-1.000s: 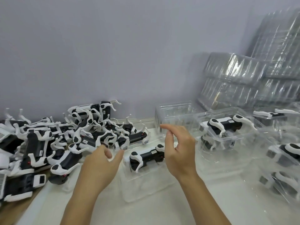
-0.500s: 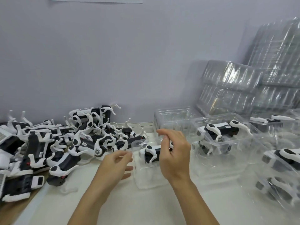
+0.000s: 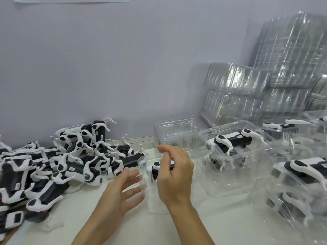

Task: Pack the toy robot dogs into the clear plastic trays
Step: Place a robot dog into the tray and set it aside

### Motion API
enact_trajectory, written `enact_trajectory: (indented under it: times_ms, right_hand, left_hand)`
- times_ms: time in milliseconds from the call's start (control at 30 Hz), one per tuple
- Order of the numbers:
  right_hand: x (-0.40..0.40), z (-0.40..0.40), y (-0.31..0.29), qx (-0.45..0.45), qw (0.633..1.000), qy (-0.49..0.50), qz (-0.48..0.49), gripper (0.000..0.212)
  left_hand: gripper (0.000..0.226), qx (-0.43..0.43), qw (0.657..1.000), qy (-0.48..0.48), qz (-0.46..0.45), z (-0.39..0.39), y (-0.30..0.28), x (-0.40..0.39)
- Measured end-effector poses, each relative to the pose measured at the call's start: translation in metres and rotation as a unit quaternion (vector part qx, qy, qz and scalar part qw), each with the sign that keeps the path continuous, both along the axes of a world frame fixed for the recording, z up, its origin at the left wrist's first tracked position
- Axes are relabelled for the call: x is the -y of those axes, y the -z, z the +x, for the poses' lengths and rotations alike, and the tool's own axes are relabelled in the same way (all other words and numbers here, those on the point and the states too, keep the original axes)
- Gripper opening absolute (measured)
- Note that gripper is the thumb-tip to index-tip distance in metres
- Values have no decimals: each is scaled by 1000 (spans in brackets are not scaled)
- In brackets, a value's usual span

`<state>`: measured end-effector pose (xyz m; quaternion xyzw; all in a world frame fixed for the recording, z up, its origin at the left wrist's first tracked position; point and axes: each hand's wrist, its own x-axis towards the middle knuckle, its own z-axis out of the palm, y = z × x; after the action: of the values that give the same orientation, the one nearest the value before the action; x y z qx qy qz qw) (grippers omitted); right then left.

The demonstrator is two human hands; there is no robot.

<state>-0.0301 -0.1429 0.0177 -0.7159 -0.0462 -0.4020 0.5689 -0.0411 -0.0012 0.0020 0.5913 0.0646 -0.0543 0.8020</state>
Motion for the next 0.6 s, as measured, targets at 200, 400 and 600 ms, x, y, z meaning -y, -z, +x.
enact_trajectory:
  times_ms: [200,400,600]
  right_hand:
    - [2,-1,-2,-2,1000,8,11,30]
    - [2,0,-1,-5,1000,8,-1,30]
    - [2,0,0,-9,1000,1,-17,31]
  left_hand:
    - [51,6,999,1,-45,0,5,14]
    - [28,44,997,-4,62,3,4,13]
    - [29,56,988,-15,141,7,3,7]
